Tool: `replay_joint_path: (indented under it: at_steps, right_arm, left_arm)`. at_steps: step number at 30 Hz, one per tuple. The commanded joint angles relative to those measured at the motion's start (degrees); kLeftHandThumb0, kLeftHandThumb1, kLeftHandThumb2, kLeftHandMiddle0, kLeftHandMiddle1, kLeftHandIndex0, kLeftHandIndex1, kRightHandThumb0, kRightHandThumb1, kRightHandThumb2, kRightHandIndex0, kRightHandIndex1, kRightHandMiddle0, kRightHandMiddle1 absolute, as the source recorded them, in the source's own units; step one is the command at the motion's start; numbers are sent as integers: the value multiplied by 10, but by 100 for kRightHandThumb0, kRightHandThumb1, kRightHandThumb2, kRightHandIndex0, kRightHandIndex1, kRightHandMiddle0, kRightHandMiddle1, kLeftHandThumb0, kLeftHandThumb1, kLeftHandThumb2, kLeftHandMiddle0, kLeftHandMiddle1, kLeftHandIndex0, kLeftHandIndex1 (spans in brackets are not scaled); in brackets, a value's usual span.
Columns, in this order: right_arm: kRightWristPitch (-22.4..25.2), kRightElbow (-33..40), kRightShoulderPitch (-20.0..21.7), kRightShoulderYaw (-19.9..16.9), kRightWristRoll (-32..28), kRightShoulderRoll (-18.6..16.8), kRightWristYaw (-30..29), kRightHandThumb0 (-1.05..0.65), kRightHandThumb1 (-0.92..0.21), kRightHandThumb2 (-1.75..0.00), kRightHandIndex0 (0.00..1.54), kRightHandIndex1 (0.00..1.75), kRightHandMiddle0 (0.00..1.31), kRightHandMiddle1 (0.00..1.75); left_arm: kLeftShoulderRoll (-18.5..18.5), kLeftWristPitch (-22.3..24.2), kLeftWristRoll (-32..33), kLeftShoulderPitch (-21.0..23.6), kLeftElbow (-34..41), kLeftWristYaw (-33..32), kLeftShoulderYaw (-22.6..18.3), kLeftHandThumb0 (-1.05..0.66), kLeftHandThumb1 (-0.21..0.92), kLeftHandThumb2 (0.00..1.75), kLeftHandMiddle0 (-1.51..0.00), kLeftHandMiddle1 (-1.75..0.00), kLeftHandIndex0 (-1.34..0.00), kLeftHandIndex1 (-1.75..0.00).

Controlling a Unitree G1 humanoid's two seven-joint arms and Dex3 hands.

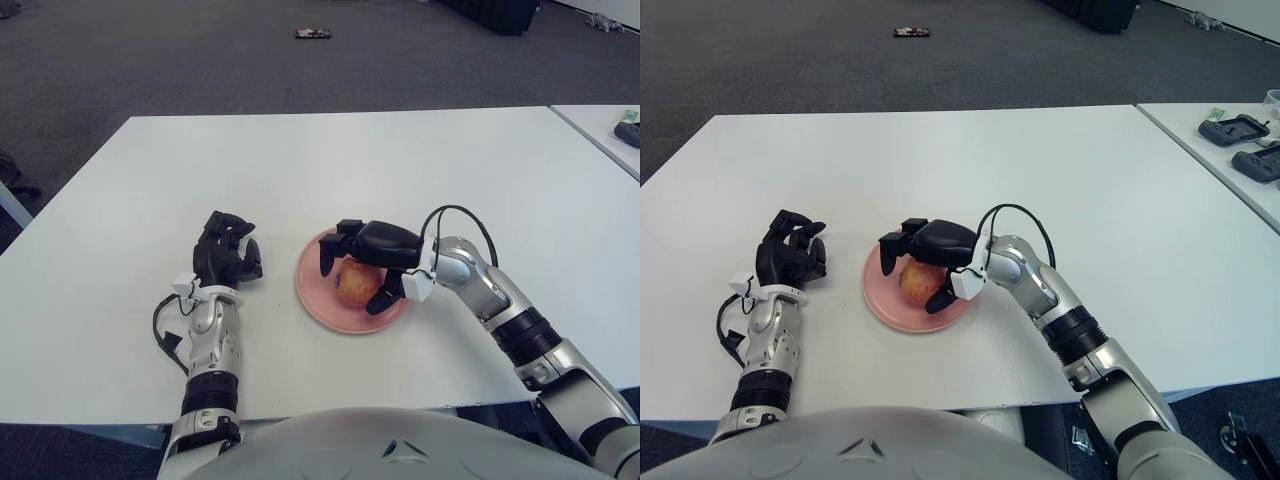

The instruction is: Put the apple into the plate.

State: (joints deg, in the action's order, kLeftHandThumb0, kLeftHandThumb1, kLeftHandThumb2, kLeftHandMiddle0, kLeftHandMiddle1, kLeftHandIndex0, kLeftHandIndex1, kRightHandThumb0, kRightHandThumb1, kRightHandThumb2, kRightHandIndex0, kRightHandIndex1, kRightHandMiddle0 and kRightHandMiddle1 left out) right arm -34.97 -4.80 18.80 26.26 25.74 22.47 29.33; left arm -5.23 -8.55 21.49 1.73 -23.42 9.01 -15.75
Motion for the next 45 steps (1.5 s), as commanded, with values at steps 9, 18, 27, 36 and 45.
replay_joint_path:
  at_steps: [9,18,27,36,45]
  right_arm:
    - [-47,-22,3,-11,-13,15,-24,-78,-61,-80,0,0,0,3]
    - [-45,-16,5,-16,-38,20,-12,-82,-62,-75,0,0,0,0]
    - [-25,2,18,-35,-85,28,11,-92,-73,-63,0,0,0,0]
    - [70,41,50,-80,-159,2,26,-94,-75,-58,0,0,0,0]
    - [96,64,-17,-161,-175,-81,-121,-71,-60,-90,0,53,0,67]
  left_arm:
    - [-15,15,-1,-24,-15,-15,-3,-1,-6,175,-91,-175,-67,-171]
    - [-17,31,-1,-29,1,-25,0,-1,-2,170,-88,-175,-63,-172]
    - [-20,41,-10,-32,13,-47,2,-1,-4,173,-90,-175,-64,-172]
    - [-15,53,7,-28,8,-27,-1,-1,-7,175,-92,-175,-69,-168]
    - [-11,46,4,-28,2,-19,1,-1,-8,175,-93,-175,-70,-166]
